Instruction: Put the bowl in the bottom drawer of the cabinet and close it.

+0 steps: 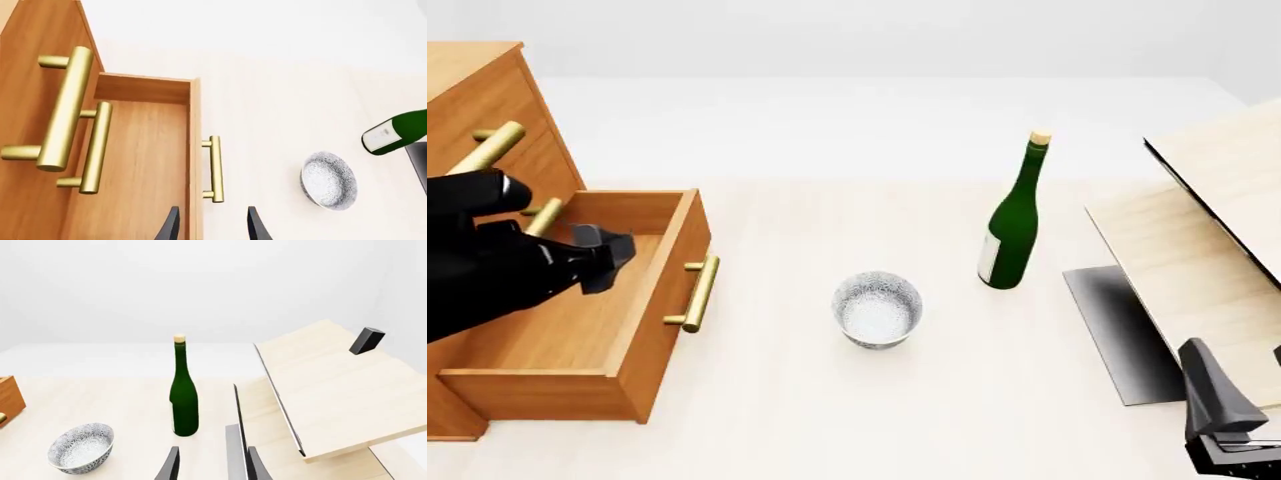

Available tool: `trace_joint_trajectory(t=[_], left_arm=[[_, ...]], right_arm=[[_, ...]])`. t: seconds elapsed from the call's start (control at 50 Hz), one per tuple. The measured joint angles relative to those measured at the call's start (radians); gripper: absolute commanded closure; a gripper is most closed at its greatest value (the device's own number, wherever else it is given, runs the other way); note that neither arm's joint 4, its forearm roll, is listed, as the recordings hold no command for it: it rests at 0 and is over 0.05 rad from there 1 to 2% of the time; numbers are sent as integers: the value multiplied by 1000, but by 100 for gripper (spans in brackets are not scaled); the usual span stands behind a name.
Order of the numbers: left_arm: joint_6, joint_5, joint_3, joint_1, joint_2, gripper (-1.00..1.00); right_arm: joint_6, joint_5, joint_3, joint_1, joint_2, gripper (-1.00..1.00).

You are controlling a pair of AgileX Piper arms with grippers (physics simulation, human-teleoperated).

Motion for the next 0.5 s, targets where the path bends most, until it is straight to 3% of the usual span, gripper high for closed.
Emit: trace_joint_trajectory(t=[0.5], left_arm=[[-34, -54, 43, 2, 77, -100]], right_arm=[[0, 0, 0, 0, 0, -100]])
